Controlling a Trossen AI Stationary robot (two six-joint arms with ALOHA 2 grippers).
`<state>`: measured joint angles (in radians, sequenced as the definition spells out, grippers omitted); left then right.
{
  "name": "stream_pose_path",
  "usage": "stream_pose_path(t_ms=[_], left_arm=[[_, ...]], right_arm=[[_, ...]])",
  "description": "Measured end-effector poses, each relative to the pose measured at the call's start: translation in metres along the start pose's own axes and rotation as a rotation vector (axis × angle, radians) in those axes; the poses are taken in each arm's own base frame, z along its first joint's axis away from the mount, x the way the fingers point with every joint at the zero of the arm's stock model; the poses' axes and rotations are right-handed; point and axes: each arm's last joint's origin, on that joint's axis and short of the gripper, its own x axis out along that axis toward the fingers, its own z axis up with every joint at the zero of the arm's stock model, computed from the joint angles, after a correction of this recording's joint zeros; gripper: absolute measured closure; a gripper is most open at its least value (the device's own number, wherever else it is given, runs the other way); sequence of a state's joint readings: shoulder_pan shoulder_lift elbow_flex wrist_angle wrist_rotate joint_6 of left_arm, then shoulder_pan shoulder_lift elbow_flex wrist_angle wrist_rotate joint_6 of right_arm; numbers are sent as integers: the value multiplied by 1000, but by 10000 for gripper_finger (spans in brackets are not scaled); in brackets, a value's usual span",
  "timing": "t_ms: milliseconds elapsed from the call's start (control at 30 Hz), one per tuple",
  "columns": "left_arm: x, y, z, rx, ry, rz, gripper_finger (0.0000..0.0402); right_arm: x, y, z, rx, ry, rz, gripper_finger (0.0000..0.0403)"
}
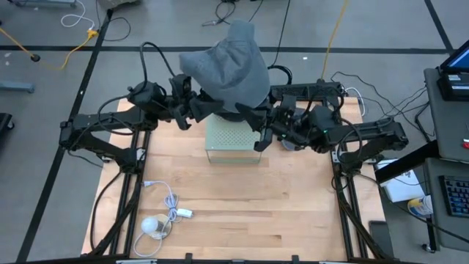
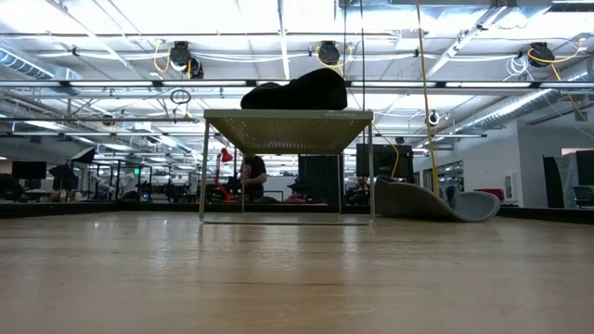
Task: Pick & Place hat
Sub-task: Put the left gray cap on the shelf
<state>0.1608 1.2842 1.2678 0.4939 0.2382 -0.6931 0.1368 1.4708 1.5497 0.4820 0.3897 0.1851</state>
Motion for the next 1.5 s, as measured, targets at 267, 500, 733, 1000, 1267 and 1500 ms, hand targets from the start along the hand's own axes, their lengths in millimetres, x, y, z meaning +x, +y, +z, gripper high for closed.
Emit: stream_pose_path(t_ms=[267,500,733,1000,1267,1500], left_arm=[[0,-3,3,-32,-36,-23,339],[-1,-4,4,-23,-18,-54,387],[-1,-3,3,-50,22,-81,393],[-9,-9,10,-60,130,-211,394],[-23,-3,-6,-141,468,-180,394],[-39,5,-27,-180,722,-106,394]], right_arm=[[0,0,0,34,9,-3,394],[0,-1,-2,39,28,-8,380],[-7,3,-6,2,138,0,341],[-49,1,-9,-65,551,-69,239],[-90,-5,30,-89,642,-59,202],[-114,-13,62,-72,600,-48,209]])
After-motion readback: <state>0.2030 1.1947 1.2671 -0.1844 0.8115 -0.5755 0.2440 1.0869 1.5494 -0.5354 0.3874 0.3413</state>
